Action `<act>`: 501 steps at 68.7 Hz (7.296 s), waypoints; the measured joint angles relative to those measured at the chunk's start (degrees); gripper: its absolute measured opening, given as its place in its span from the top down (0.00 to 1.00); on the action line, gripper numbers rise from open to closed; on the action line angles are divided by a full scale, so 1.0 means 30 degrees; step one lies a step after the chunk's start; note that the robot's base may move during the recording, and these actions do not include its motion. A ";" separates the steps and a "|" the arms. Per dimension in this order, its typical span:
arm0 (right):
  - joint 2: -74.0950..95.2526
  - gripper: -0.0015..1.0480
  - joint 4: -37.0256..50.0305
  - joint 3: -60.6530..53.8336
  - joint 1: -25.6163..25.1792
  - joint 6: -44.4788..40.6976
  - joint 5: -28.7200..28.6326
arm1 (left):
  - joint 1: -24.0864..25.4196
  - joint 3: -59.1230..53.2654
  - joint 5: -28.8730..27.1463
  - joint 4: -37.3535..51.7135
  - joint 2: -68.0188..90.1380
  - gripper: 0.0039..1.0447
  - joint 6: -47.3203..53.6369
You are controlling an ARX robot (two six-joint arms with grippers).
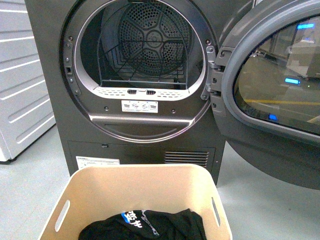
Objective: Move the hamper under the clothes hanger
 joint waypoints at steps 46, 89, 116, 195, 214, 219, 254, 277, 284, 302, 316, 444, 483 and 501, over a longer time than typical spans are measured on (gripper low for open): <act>1.0171 0.08 0.0940 0.5391 -0.1683 0.1078 -0.5260 | 0.2186 0.5690 0.3555 -0.1035 1.1023 0.06 -0.0947; 3.8949 0.08 0.0022 2.2127 0.1020 -0.1814 -0.0692 | -0.1938 2.2010 -0.1472 -0.0474 3.9699 0.06 0.2535; 4.2220 0.08 0.0561 2.3074 0.1457 -0.1610 -0.0393 | -0.2273 2.2651 -0.0678 0.2259 4.3255 0.06 0.0772; 4.5666 0.08 0.0204 2.5441 0.2608 -0.0299 0.1173 | -0.3118 2.3671 -0.0379 0.3548 4.5426 0.06 -0.0714; 4.6140 0.08 0.0160 2.5711 0.2433 -0.0044 0.1683 | -0.3169 2.3620 -0.0357 0.3752 4.5521 0.06 -0.0495; 4.6191 0.12 0.0160 2.5711 0.2426 0.0066 0.1756 | -0.3235 2.3620 -0.0386 0.3789 4.5637 0.15 -0.0452; 4.6512 0.87 0.0109 2.5726 0.2506 0.0240 0.3031 | -0.3344 2.3336 -0.0306 0.4007 4.5965 0.93 -0.0532; 4.6373 0.97 0.0168 2.5667 0.2659 0.0809 0.3016 | -0.3155 2.3008 -0.0233 0.3840 4.5594 0.96 -0.0882; 4.5987 0.97 0.0124 2.5369 0.2688 0.0787 0.2929 | -0.3118 2.2819 -0.0248 0.3570 4.5244 0.96 -0.0940; 4.3867 0.97 -0.0138 2.4676 0.2732 0.0583 0.2535 | -0.3089 2.2396 -0.0335 0.3002 4.3065 0.96 -0.0947; 4.2599 0.97 0.0466 2.3948 0.2754 0.0539 0.2149 | -0.3089 2.2258 -0.0685 0.3002 4.2060 0.96 -0.0925; 4.2548 0.97 0.0539 2.3649 0.2849 0.0299 0.2076 | -0.3031 2.2010 -0.0656 0.3016 4.2031 0.96 -0.0925; 4.2534 0.97 0.0539 2.3642 0.2805 0.0299 0.2062 | -0.3053 2.2003 -0.0692 0.3016 4.2031 0.96 -0.0925; 4.2534 0.97 0.0539 2.3613 0.2579 0.0291 0.2237 | -0.3271 2.2017 -0.0525 0.3024 4.2031 0.96 -0.0925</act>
